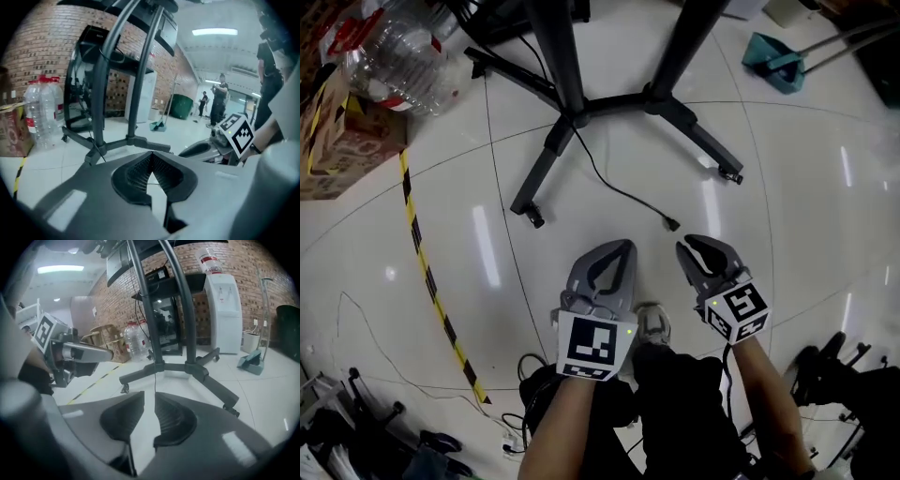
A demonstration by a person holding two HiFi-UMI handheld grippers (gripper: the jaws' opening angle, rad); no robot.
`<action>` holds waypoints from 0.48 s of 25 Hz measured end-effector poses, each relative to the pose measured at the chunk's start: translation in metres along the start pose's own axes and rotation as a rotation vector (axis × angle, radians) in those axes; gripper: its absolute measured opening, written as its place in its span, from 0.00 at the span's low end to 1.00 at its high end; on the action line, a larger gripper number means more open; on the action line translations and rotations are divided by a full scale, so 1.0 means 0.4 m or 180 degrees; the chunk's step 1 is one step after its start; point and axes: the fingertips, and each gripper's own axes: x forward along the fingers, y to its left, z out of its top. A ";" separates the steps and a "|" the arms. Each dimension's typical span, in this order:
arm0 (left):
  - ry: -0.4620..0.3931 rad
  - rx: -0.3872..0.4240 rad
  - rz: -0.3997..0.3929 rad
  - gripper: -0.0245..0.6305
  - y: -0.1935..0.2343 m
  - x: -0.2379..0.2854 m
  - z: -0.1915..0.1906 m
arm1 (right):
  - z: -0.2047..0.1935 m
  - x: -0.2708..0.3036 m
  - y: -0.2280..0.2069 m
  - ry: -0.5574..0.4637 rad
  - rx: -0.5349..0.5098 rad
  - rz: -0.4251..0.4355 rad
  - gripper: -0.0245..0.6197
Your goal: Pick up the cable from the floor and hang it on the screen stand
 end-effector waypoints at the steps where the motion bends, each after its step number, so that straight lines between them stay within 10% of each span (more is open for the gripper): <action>1: 0.0143 0.0073 -0.0103 0.07 -0.002 0.037 -0.033 | -0.028 0.029 -0.016 0.0051 -0.0064 -0.0005 0.15; 8: 0.0464 -0.0004 -0.0465 0.07 0.057 0.193 -0.070 | -0.309 0.212 -0.132 0.1075 -0.0581 0.0097 0.35; 12: 0.0747 0.0493 -0.0434 0.07 0.062 0.253 -0.090 | -0.393 0.281 -0.183 0.1337 -0.0485 0.0011 0.33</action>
